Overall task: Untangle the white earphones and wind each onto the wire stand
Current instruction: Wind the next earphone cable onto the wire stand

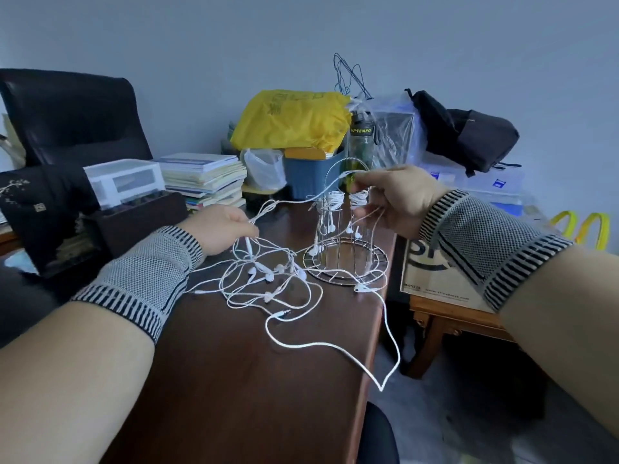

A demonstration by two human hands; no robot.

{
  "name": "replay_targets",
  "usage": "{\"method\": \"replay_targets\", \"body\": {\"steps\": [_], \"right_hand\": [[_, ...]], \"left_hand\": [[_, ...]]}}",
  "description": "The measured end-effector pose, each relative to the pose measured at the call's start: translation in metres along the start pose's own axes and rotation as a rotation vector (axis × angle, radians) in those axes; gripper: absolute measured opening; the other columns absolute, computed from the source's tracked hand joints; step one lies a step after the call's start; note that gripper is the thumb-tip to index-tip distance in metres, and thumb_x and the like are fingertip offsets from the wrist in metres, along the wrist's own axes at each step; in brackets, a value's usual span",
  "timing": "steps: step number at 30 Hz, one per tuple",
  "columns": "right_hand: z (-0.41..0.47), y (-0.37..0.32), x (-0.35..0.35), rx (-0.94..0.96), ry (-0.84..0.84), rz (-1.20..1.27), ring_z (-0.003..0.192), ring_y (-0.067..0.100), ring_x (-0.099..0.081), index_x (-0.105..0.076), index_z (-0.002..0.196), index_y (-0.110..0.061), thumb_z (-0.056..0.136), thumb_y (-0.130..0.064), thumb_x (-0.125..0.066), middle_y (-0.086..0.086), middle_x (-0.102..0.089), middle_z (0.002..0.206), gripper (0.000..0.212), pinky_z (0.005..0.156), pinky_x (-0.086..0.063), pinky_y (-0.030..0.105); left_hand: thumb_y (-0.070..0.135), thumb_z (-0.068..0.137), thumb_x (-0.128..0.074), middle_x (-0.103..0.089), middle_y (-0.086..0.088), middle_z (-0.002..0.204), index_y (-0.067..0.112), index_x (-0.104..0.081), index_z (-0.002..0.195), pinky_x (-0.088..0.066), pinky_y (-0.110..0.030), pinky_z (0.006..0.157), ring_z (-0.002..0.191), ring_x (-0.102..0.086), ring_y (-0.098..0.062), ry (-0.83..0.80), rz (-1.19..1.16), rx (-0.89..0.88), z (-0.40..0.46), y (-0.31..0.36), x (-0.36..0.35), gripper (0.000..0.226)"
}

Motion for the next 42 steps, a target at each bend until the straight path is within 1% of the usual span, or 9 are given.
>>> {"method": "replay_targets", "body": {"steps": [5, 9, 14, 18, 21, 24, 31, 36, 42], "right_hand": [[0.002, -0.005, 0.012, 0.026, 0.035, -0.063, 0.040, 0.009, -0.026, -0.064, 0.074, -0.010, 0.096, -0.022, -0.057, -0.006, -0.025, 0.046, 0.026, 0.043, -0.032, 0.019], [0.004, -0.023, 0.011, 0.108, 0.034, 0.027, 0.041, 0.009, -0.017, -0.064, 0.073, -0.007, 0.094, -0.018, -0.059, -0.006, -0.022, 0.044, 0.025, 0.038, -0.024, 0.018], [0.006, -0.041, 0.004, 0.178, 0.031, 0.001, 0.037, 0.009, -0.019, -0.062, 0.070, -0.007, 0.090, -0.016, -0.063, -0.004, -0.030, 0.043, 0.022, 0.038, -0.018, 0.014], [0.004, -0.049, 0.010, 0.282, 0.081, -0.283, 0.035, 0.010, -0.029, -0.066, 0.073, -0.005, 0.087, -0.019, -0.068, -0.002, -0.049, 0.045, 0.020, 0.035, -0.023, 0.016], [-0.002, -0.050, 0.009, 0.338, 0.061, -0.714, 0.036, 0.007, -0.037, -0.070, 0.071, -0.010, 0.089, -0.028, -0.067, 0.001, -0.064, 0.057, 0.025, 0.036, -0.033, 0.016], [-0.008, -0.037, -0.003, 0.280, -0.082, -1.081, 0.035, 0.002, -0.039, -0.070, 0.065, -0.017, 0.089, -0.032, -0.065, -0.007, -0.063, 0.053, 0.029, 0.039, -0.035, 0.010], [-0.023, 0.001, -0.012, -0.017, -0.365, -1.285, 0.034, -0.009, -0.044, -0.073, 0.084, -0.006, 0.082, -0.042, -0.069, -0.018, -0.049, 0.036, 0.036, 0.053, -0.030, 0.014], [-0.020, 0.004, -0.012, 0.001, -0.373, -1.124, 0.035, 0.000, -0.044, -0.068, 0.073, -0.012, 0.078, -0.032, -0.075, -0.011, -0.053, 0.042, 0.022, 0.046, -0.033, 0.009], [-0.005, -0.004, -0.002, 0.078, -0.197, -0.636, 0.041, 0.015, -0.026, -0.064, 0.079, 0.001, 0.080, -0.015, -0.074, 0.003, -0.038, 0.049, 0.019, 0.038, -0.021, 0.021]], "left_hand": [[0.026, 0.088, -0.066, -0.054, 0.002, 0.062, 0.019, -0.056, 0.067, -0.032, -0.026, 0.052, 0.062, -0.049, -0.017, 0.013, 0.169, -0.042, -0.001, 0.009, -0.017, 0.025], [0.028, 0.086, -0.069, -0.067, 0.003, 0.085, 0.025, -0.058, 0.077, -0.046, -0.028, 0.067, 0.072, -0.058, -0.019, 0.050, 0.260, -0.079, -0.001, 0.019, -0.028, 0.014], [0.001, 0.086, -0.052, -0.068, -0.001, 0.070, 0.018, -0.059, 0.071, -0.043, -0.026, 0.053, 0.044, -0.048, -0.004, 0.045, -0.029, -0.122, -0.008, 0.037, -0.040, 0.024], [0.015, 0.091, -0.046, -0.043, 0.002, 0.052, 0.008, -0.058, 0.070, -0.039, -0.026, 0.051, 0.051, -0.039, -0.015, -0.069, -0.369, -0.106, -0.019, 0.040, -0.048, 0.025], [0.054, 0.076, -0.061, -0.044, 0.004, 0.057, 0.002, -0.065, 0.077, -0.035, -0.026, 0.056, 0.053, -0.040, -0.011, -0.190, -0.111, -0.205, -0.027, 0.047, -0.057, 0.052], [0.040, 0.075, -0.073, -0.054, 0.013, 0.058, 0.013, -0.068, 0.064, -0.038, -0.019, 0.056, 0.050, -0.043, 0.000, -0.256, 0.010, -0.224, -0.030, 0.046, -0.064, 0.030], [0.037, 0.078, -0.070, -0.057, 0.010, 0.059, 0.008, -0.064, 0.072, -0.047, -0.031, 0.072, 0.058, -0.055, -0.008, -0.129, -0.212, -0.177, -0.023, 0.029, -0.065, 0.030], [0.005, 0.095, -0.055, -0.074, -0.012, 0.092, 0.013, -0.044, 0.073, -0.054, -0.045, 0.092, 0.091, -0.073, -0.019, -0.171, -0.692, -0.054, -0.031, 0.035, -0.082, 0.026], [0.009, 0.097, -0.047, -0.057, 0.003, 0.056, 0.015, -0.043, 0.074, -0.037, -0.032, 0.054, 0.045, -0.043, -0.012, -0.048, -0.762, -0.049, -0.031, 0.036, -0.073, 0.025]]}}
Point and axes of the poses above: each hand's wrist, its own z-axis towards the middle knuckle, its own x-axis out of the back of the hand, y = z × x, the point moved 8 cm from there along z, towards the middle knuckle
